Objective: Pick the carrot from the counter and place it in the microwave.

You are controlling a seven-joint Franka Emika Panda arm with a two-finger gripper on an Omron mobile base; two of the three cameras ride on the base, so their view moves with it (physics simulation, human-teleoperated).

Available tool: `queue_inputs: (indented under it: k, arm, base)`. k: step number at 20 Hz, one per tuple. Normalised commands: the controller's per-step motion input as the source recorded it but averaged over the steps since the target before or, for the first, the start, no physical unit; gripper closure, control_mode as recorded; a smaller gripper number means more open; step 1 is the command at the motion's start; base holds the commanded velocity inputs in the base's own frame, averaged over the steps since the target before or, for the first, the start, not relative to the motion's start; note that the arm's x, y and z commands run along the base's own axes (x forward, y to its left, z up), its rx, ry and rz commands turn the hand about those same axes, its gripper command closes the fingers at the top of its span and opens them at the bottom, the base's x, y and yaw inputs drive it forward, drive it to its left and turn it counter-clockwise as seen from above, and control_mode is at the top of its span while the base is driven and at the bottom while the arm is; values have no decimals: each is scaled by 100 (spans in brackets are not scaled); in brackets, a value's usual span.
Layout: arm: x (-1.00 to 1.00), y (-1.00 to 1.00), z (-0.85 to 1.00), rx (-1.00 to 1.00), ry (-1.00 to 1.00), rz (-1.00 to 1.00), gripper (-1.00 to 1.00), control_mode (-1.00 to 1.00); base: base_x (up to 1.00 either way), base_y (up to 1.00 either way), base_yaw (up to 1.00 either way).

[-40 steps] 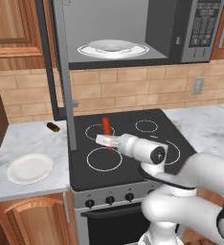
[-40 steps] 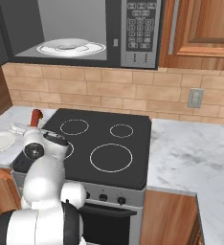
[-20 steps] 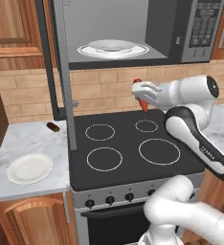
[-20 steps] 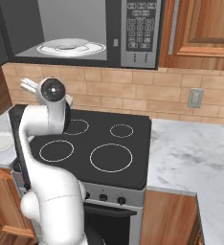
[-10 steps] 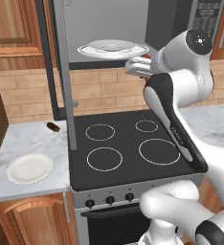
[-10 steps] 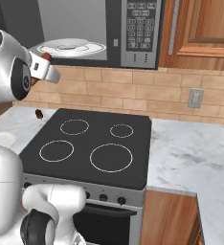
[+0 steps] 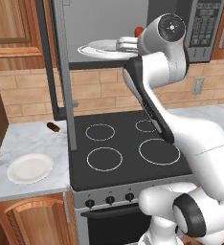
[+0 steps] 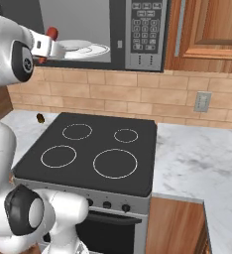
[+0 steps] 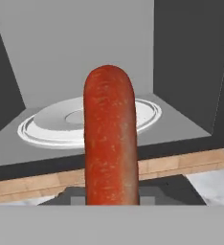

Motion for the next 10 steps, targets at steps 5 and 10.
queue_inputs:
  k: [5,10]
  arm:
    - [94,6,51,-3,1,1,100,-100]
    - [99,21,-8,-12,0,2,100,-100]
  base:
    - [0,0,0]
    - [0,0,0]
